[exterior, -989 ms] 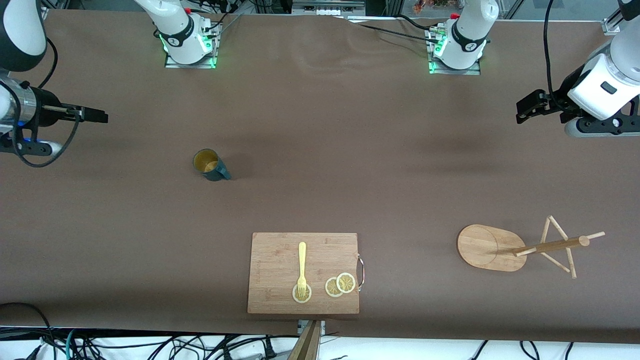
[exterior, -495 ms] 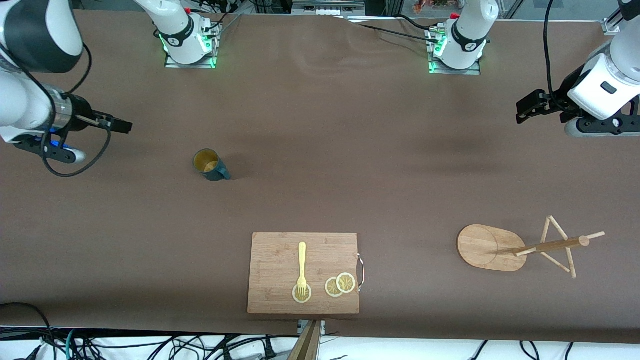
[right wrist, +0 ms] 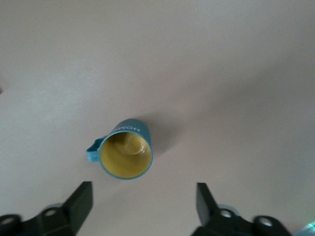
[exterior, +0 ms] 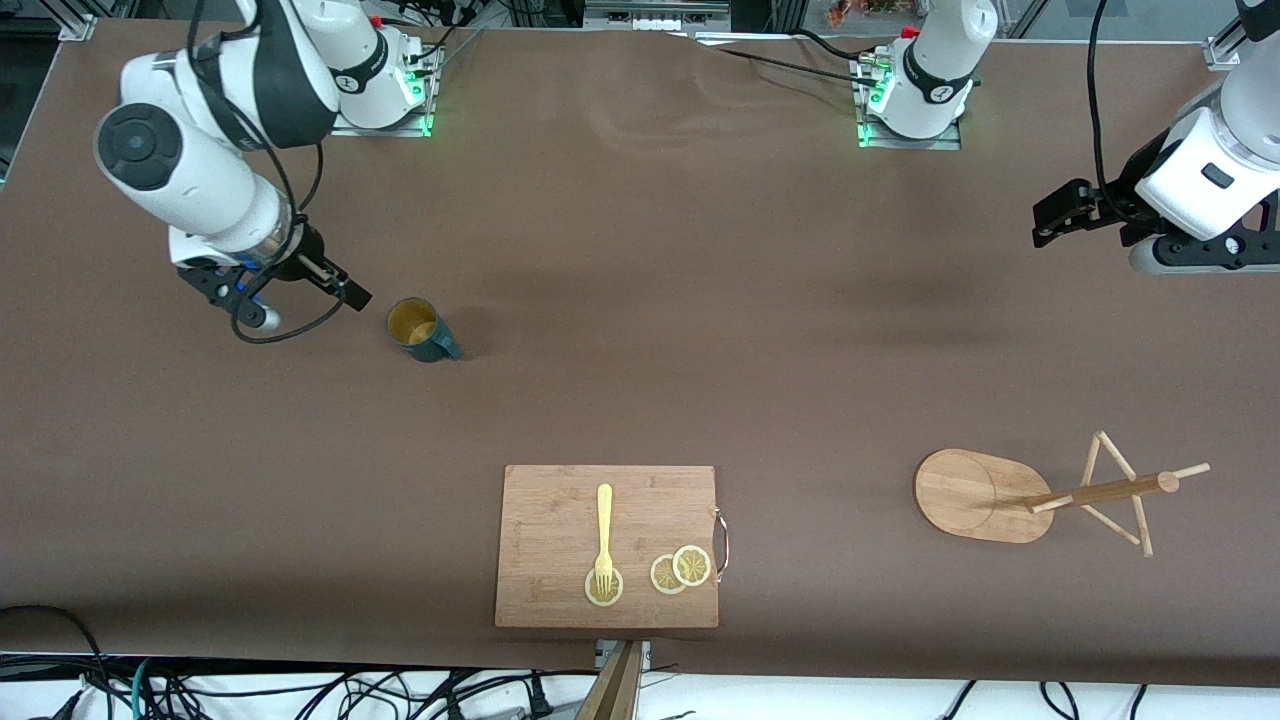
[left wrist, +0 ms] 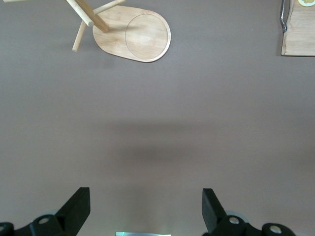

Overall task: Pass cup and hang on rack
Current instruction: 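Reach the right gripper down to the teal mug, then close the right gripper on the teal mug rim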

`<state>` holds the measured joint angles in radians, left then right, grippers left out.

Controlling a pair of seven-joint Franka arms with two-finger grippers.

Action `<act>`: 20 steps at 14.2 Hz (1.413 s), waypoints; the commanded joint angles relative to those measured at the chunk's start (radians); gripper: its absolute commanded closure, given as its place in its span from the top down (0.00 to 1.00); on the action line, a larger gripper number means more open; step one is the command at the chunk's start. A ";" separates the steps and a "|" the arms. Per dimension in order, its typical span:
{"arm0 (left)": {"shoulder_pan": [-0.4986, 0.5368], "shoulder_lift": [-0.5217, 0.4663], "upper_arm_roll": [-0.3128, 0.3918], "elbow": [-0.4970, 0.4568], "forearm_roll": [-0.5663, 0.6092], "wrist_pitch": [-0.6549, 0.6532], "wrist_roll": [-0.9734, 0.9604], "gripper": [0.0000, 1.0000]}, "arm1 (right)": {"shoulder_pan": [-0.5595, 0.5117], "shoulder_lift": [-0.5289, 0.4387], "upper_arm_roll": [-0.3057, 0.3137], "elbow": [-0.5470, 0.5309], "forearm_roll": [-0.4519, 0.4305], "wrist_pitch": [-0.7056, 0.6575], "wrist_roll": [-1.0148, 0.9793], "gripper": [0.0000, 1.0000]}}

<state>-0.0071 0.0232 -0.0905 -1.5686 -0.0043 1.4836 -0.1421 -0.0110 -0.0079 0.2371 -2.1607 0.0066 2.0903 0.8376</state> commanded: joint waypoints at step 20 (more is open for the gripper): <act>0.001 0.009 -0.003 0.018 -0.002 -0.009 0.001 1.00 | 0.020 0.138 0.013 -0.234 -0.023 0.503 -0.101 0.00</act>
<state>-0.0071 0.0239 -0.0914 -1.5686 -0.0043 1.4837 -0.1421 0.0069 0.1598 0.2486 -2.4205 -0.0086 2.6380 0.7843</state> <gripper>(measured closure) 0.000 0.965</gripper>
